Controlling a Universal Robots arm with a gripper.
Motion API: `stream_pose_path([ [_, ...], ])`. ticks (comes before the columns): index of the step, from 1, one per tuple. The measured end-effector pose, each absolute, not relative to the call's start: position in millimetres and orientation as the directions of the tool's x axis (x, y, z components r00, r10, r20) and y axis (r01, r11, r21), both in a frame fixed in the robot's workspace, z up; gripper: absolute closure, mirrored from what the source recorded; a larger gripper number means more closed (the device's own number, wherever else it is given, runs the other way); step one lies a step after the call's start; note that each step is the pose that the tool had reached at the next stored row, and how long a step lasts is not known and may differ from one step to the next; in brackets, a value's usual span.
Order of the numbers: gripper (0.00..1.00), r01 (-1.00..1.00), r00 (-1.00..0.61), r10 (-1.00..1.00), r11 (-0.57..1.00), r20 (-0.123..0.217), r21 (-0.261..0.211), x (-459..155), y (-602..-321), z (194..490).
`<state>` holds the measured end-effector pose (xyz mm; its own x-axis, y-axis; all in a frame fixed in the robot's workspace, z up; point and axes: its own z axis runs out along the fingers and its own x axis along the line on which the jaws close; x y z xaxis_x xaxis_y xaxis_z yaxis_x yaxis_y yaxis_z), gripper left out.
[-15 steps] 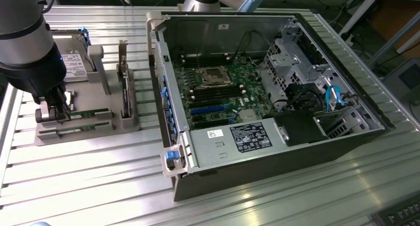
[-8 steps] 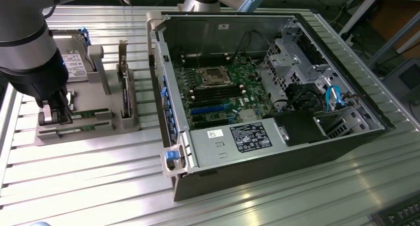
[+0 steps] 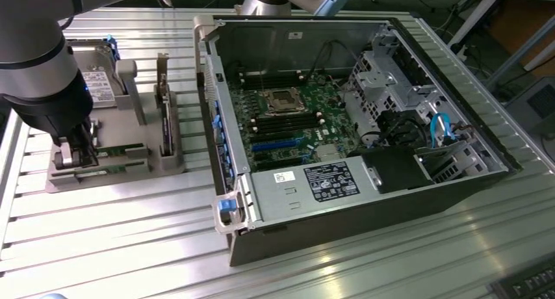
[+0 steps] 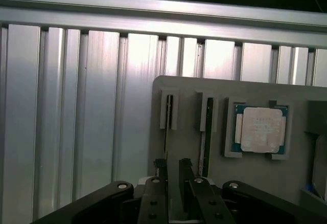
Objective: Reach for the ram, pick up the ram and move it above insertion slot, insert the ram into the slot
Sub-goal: 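Pick up the ram and move it above insertion slot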
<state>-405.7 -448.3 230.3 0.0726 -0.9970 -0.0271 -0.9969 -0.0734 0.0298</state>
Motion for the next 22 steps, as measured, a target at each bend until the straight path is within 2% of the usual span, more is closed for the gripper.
stream_pose_path([
  [18,0.76,-0.996,0.081,-0.996,-0.081,-0.025,0.023,-406,-448,212],
  [22,0.76,-0.996,0.081,-0.996,-0.081,-0.027,0.029,-406,-448,223],
])
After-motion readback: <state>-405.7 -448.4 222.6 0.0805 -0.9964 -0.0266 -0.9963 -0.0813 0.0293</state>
